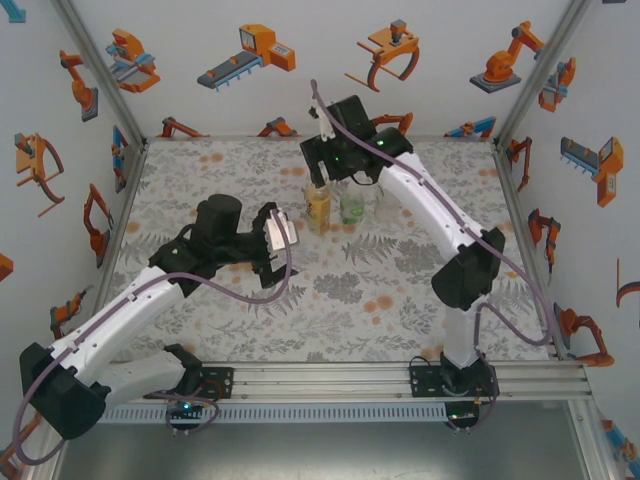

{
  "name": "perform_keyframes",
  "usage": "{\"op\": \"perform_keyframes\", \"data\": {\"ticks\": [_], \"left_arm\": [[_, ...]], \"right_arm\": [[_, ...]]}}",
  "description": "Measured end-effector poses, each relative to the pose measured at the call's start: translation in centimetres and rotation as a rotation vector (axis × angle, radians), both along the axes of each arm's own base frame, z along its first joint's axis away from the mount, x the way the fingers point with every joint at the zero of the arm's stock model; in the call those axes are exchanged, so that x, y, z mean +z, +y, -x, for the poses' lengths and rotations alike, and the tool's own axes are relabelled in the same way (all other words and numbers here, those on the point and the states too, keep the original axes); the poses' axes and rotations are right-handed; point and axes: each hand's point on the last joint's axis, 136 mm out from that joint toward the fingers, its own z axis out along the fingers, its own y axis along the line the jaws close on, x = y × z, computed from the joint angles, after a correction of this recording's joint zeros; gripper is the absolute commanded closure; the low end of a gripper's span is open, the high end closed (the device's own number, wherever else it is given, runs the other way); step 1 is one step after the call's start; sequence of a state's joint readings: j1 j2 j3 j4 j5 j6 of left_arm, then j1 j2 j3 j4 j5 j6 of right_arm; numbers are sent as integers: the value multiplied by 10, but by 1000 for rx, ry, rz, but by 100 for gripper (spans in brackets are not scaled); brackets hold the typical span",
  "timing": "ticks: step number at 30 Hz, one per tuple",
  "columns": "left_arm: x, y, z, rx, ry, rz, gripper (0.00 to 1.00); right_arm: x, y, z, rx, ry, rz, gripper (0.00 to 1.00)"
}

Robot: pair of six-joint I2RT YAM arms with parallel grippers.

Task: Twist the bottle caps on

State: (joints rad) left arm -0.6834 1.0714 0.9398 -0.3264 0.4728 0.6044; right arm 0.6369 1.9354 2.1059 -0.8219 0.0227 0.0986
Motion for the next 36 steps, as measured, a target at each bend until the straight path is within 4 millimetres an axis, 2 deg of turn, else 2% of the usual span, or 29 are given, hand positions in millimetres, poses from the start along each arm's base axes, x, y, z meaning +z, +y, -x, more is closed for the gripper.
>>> {"op": "perform_keyframes", "data": {"ticks": [3,5,7,8,18,22,25,30,36], "left_arm": [[-4,0,-5,22,3,-6,3],[-7,1,-9,45,3,-8,3],[-10,2,-16,74,4,-11,3],[-12,2,-19,90,6,-12,3],[-25,8,-65,304,53,19,3],[-37,21,-84,439,76,35,3],[-51,38,-101,569,89,35,3],[-78,83,-124,801,73,9,3],[-115,140,-134,1011,42,-21,3]], "right_arm": [[22,-14,10,-10,-44,-5,22],[28,-25,16,-23,-61,4,19],[30,-42,21,-50,-73,20,8],[30,-49,22,-63,-76,28,1],[-9,-145,47,-230,-63,107,1],[-35,-181,55,-301,-50,123,1],[-64,-207,62,-359,-39,138,1],[-115,-250,69,-467,-40,169,1],[-165,-293,70,-584,-71,198,1]]}}
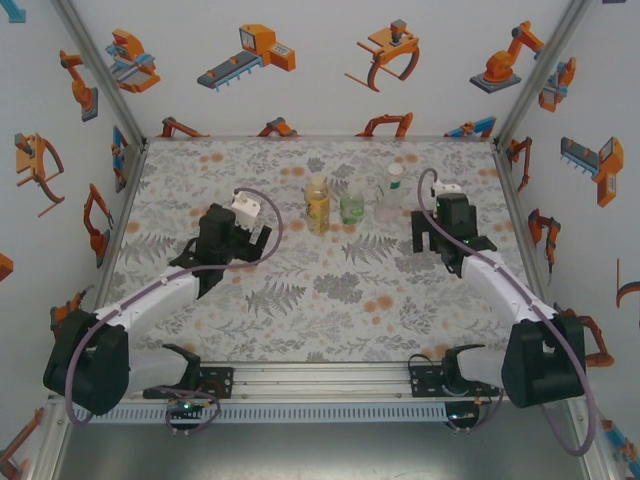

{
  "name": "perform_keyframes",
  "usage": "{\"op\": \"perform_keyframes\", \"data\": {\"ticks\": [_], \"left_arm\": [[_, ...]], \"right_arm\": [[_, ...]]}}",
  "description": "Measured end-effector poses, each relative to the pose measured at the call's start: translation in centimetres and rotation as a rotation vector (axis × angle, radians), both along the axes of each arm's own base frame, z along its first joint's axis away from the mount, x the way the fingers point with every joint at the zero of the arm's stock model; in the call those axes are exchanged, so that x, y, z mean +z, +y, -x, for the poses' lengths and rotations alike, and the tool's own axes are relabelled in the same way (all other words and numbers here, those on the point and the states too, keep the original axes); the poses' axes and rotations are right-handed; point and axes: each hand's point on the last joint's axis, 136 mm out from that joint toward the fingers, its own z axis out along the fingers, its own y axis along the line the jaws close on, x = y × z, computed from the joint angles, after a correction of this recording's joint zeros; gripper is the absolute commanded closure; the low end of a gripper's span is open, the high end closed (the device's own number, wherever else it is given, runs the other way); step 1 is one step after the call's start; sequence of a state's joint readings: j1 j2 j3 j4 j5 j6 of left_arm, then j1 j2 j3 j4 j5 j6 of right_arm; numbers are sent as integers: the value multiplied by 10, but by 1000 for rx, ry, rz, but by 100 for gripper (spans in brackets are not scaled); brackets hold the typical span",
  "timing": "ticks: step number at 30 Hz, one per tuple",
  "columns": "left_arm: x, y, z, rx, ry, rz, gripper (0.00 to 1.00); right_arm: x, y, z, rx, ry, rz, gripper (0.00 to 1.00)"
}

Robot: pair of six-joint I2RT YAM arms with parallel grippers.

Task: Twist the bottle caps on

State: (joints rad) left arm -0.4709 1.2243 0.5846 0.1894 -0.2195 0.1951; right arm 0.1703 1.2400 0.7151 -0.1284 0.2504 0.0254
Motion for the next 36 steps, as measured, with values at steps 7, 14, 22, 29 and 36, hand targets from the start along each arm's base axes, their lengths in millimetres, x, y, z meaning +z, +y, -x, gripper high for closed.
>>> {"op": "perform_keyframes", "data": {"ticks": [7,14,22,29,36], "left_arm": [[-25,49,-2,143,-53,3,3],[-26,85,-15,212,-134,82,3],[-44,103,-23,229,-136,193,3],[-61,109,-27,223,-122,269,3],[-53,118,-45,262,-104,317,3]], "right_arm": [[-32,-24,-9,-64,-111,23,1],[-46,-37,-22,-87,-205,-12,1],[-48,-40,-32,-62,-295,-83,1],[-58,-43,-28,-67,-296,-119,1],[-53,-48,-30,-108,-323,-124,1]]}}
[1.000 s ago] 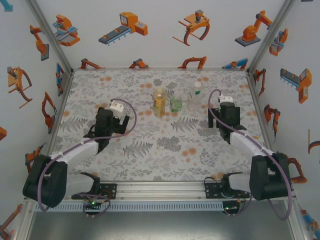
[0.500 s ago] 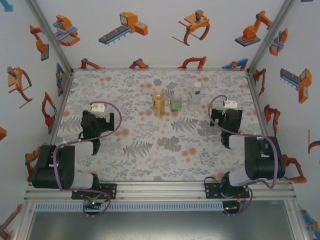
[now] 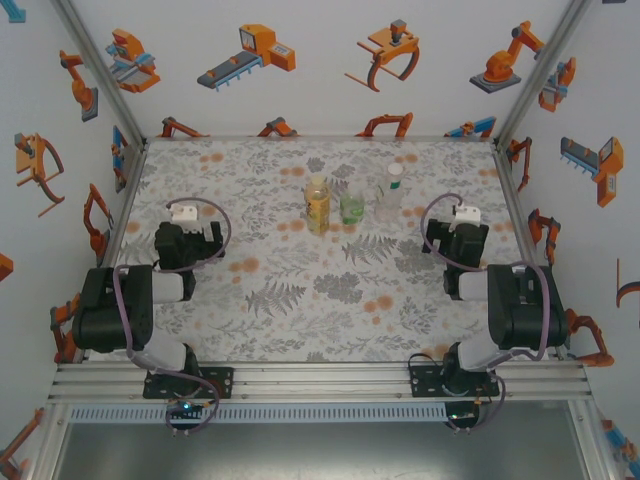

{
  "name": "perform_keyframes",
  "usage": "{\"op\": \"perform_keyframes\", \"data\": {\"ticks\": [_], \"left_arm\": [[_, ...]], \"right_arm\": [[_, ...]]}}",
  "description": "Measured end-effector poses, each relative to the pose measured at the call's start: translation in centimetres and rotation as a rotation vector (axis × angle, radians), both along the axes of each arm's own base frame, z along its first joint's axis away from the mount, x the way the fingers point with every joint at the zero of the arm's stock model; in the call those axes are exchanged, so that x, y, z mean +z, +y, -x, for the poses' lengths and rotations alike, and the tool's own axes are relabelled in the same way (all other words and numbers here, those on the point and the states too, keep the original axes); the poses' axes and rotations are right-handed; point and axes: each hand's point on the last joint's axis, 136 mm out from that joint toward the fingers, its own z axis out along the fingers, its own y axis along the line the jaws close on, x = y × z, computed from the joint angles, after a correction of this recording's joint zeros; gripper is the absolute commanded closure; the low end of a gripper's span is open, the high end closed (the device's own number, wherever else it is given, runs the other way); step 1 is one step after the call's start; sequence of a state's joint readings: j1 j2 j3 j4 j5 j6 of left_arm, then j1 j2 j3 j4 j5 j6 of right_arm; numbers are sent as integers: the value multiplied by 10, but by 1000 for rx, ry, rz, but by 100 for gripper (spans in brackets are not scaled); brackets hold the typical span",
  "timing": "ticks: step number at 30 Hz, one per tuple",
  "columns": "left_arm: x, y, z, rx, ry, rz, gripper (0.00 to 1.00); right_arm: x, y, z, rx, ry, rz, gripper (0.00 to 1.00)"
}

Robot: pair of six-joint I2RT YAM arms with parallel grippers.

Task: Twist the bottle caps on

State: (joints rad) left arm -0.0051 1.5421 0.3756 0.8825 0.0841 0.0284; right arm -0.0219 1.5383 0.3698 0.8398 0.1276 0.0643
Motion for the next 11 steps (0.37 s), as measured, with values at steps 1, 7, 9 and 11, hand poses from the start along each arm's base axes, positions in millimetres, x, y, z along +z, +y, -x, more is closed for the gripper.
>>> {"op": "perform_keyframes", "data": {"ticks": [1,7,9,11], "left_arm": [[2,1,-2,6,-5,2,3],[-2,1,-1,14,17,15,3],[-3,2,0,15,23,18,3],[-4,2,0,15,25,18,3]], "right_arm": [[1,0,0,-1,-3,-1,1],[1,2,-1,10,-6,-6,1],[1,4,-1,22,-5,-8,1],[1,5,-1,26,-5,-10,1]]}}
